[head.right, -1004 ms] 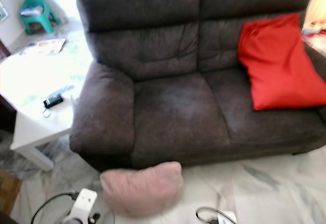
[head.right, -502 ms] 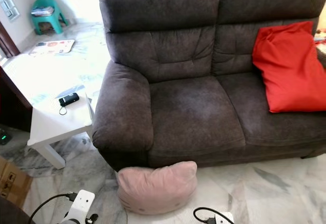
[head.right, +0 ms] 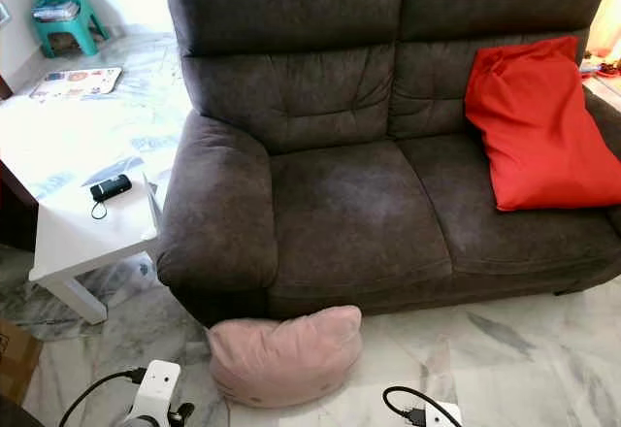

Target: Move the pillow to the sofa from floor

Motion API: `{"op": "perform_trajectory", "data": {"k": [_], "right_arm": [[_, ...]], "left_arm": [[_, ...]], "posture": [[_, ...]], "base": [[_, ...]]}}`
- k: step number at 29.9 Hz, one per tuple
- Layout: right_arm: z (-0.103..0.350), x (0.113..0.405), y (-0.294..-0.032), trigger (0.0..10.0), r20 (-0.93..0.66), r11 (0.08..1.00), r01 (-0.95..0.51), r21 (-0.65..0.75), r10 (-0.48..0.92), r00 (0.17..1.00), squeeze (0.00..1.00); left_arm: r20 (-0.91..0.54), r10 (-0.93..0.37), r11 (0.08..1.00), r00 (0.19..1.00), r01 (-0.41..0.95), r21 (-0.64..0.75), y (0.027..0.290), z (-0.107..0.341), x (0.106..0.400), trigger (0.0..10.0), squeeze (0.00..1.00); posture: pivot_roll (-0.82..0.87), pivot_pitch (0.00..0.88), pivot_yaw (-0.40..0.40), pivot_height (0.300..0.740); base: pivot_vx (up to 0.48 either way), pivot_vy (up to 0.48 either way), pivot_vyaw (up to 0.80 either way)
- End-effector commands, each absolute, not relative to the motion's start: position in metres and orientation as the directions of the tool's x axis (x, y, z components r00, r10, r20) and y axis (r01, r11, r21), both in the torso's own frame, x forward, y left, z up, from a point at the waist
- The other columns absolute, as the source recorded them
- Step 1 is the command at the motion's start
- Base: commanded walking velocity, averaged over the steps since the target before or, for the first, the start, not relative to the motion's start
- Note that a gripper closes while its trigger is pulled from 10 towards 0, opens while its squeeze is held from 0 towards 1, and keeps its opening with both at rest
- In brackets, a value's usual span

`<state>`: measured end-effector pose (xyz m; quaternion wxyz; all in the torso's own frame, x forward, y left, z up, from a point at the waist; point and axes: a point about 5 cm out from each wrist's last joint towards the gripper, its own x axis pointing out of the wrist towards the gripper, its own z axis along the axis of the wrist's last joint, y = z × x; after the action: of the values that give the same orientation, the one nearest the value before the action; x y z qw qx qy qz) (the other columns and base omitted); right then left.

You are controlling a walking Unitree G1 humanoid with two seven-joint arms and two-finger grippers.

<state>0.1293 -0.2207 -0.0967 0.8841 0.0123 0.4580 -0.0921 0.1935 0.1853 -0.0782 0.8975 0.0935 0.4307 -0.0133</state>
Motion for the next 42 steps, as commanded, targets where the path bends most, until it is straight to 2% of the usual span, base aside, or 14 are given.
{"op": "perform_trajectory", "data": {"k": [1, 20, 28, 29, 30, 31, 42], "right_arm": [[-0.096, 0.128, -0.223, 10.0, -0.806, 0.981, 0.178, -0.073, -0.163, 0.569, 0.0], [-0.091, 0.142, -0.225, 10.0, -0.779, 0.971, 0.235, -0.038, -0.176, 0.601, 0.0], [-0.081, 0.154, -0.232, 10.0, -0.698, 0.953, 0.302, -0.027, -0.234, 0.677, 0.0], [-0.06, 0.196, -0.241, 10.0, -0.617, 0.958, 0.282, -0.041, -0.246, 0.747, 0.0], [-0.021, 0.25, -0.252, 10.0, -0.493, 0.961, 0.268, -0.063, -0.264, 0.829, 0.0], [-0.01, 0.262, -0.255, 10.0, -0.458, 0.961, 0.27, -0.064, -0.269, 0.847, 0.0], [0.018, 0.284, -0.269, 10.0, -0.34, 0.959, 0.281, -0.028, -0.274, 0.9, 0.0]], "left_arm": [[-0.789, 0.062, 0.985, 0.612, 0.092, 0.148, 0.185, -0.08, 0.19, 10.0, 0.0], [-0.771, 0.023, 0.984, 0.637, 0.12, 0.129, 0.171, -0.072, 0.21, 10.0, 0.0], [-0.76, 0.03, 0.987, 0.649, 0.101, 0.125, 0.169, -0.068, 0.217, 10.0, 0.0], [-0.759, 0.032, 0.987, 0.65, 0.097, 0.124, 0.169, -0.068, 0.217, 10.0, 0.0], [-0.758, 0.033, 0.988, 0.651, 0.094, 0.124, 0.169, -0.067, 0.218, 10.0, 0.0], [-0.757, 0.035, 0.988, 0.652, 0.091, 0.124, 0.169, -0.067, 0.219, 10.0, 0.0], [-0.741, 0.039, 0.992, 0.67, 0.066, 0.112, 0.166, -0.063, 0.226, 10.0, 0.0]], "posture": [[-0.1, 0.0, 0.025, 0.739], [-0.16, 0.0, 0.067, 0.739], [-0.2, 0.0, 0.063, 0.739], [-0.2, 0.0, 0.06, 0.739], [-0.2, 0.0, 0.057, 0.739], [-0.2, 0.0, 0.057, 0.739], [-0.21, 0.0, 0.043, 0.739]], "base": [[0.0, 0.0, 0.0], [0.0, 0.0, 0.0], [0.0, 0.0, 0.0], [0.0, 0.0, 0.0], [0.0, 0.0, 0.0], [0.0, 0.0, 0.0], [0.0, 0.0, 0.0]]}}
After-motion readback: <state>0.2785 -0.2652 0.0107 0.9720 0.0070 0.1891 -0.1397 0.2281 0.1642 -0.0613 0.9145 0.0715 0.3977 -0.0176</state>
